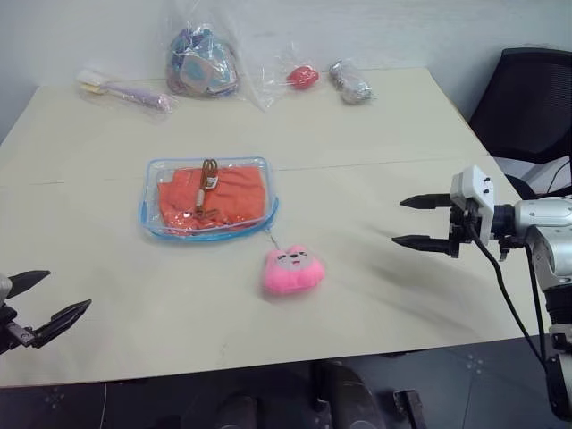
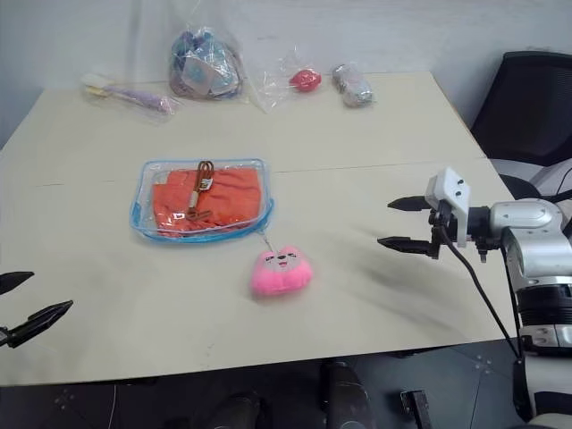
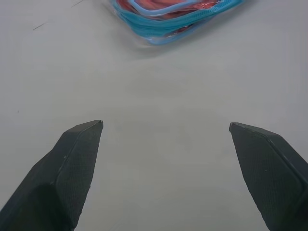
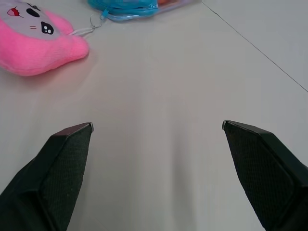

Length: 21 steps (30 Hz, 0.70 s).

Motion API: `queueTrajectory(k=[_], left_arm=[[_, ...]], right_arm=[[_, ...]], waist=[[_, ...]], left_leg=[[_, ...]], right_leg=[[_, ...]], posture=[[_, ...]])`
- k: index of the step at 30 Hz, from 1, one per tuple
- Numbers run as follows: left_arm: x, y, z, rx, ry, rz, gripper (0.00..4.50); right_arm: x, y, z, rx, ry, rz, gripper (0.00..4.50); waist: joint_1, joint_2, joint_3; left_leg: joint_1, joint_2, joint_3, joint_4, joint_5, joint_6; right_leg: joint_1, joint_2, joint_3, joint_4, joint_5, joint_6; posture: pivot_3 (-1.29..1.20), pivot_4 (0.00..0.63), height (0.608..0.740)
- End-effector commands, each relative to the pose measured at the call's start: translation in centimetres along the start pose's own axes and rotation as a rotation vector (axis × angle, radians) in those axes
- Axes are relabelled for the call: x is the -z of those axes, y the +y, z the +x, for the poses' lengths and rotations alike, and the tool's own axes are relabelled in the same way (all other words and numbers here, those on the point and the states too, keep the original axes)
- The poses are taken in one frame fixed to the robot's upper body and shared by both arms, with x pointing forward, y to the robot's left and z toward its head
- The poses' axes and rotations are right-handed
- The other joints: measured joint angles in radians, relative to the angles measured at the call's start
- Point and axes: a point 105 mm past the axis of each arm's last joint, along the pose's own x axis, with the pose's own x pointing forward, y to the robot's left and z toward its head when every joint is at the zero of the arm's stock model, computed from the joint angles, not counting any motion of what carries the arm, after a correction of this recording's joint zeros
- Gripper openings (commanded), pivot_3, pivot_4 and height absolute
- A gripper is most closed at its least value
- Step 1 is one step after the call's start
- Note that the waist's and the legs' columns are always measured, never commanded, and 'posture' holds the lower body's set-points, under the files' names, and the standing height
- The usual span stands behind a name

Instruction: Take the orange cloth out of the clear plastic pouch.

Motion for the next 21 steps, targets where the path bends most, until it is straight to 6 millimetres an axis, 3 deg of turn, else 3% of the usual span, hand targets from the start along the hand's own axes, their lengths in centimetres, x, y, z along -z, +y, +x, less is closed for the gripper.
queueTrajectory(k=[1,4,6,7,8,9,15,21], left_arm=[[-1.9,0.3,0.4,-0.029,-0.086,-0.028,4.48],[-4.0,-0.1,1.8,-0.007,-0.159,-0.071,4.48],[-6.1,-1.0,4.1,0.039,-0.209,-0.056,4.48],[-6.9,-1.3,5.0,0.051,-0.219,-0.045,4.48],[-7.9,-1.5,6.2,0.063,-0.232,-0.049,4.48],[-8.7,-1.6,7.4,0.07,-0.237,-0.056,4.48],[-13.5,-2.6,13.9,0.136,-0.261,-0.132,4.48],[-16.3,-3.7,20.2,0.163,-0.194,-0.191,4.48]], right_arm=[[-1.9,-0.3,-0.2,0.045,-0.063,-0.076,4.5],[-2.2,0.5,0.3,0.021,-0.074,-0.127,4.5],[-2.4,0.7,0.7,0.032,-0.088,-0.128,4.5],[-2.5,0.7,0.8,0.041,-0.095,-0.122,4.5],[-2.5,0.8,0.9,0.049,-0.101,-0.103,4.5],[-2.6,1.1,1.0,0.043,-0.106,-0.104,4.5],[-4.6,2.9,2.0,0.025,-0.172,-0.115,4.5],[-8.1,5.9,3.3,-0.011,-0.265,-0.164,4.5]], waist=[[0.001,0.0,0.0],[0.003,0.0,0.0],[0.0,0.002,0.001],[-0.007,0.003,0.002],[-0.006,0.004,0.001],[0.006,0.005,0.001],[0.049,0.005,0.002],[0.05,0.004,0.002]], left_leg=[[0.0,0.0,0.0,0.0,0.0,0.0],[0.0,0.0,-0.001,0.001,0.0,0.0],[0.0,0.0,0.0,0.001,0.0,0.0],[-0.001,0.0,-0.017,0.0,0.0,0.0],[-0.006,-0.007,-0.053,-0.003,0.012,0.001],[-0.005,-0.01,-0.059,0.0,0.015,0.001],[-0.008,-0.016,-0.054,0.004,0.015,0.001],[-0.008,-0.022,-0.047,0.003,0.015,0.002]], right_leg=[[0.0,0.0,0.0,0.0,0.0,0.0],[0.0,0.0,0.0,0.001,0.0,0.0],[0.0,0.0,0.0,0.001,0.0,0.0],[0.008,-0.012,-0.001,-0.004,0.0,0.001],[0.024,-0.035,-0.032,-0.01,0.001,0.002],[0.021,-0.038,-0.038,-0.007,0.001,0.003],[0.02,-0.032,-0.039,-0.008,0.002,0.005],[0.019,-0.03,-0.044,-0.009,0.003,0.005]], posture=[[0.0,0.15,0.74],[0.0,0.15,0.74],[0.0,0.15,0.74],[0.0,0.15,0.74],[0.0,0.15,0.74],[0.0,0.15,0.74],[0.0,0.15,0.74],[0.0,0.15,0.74]])
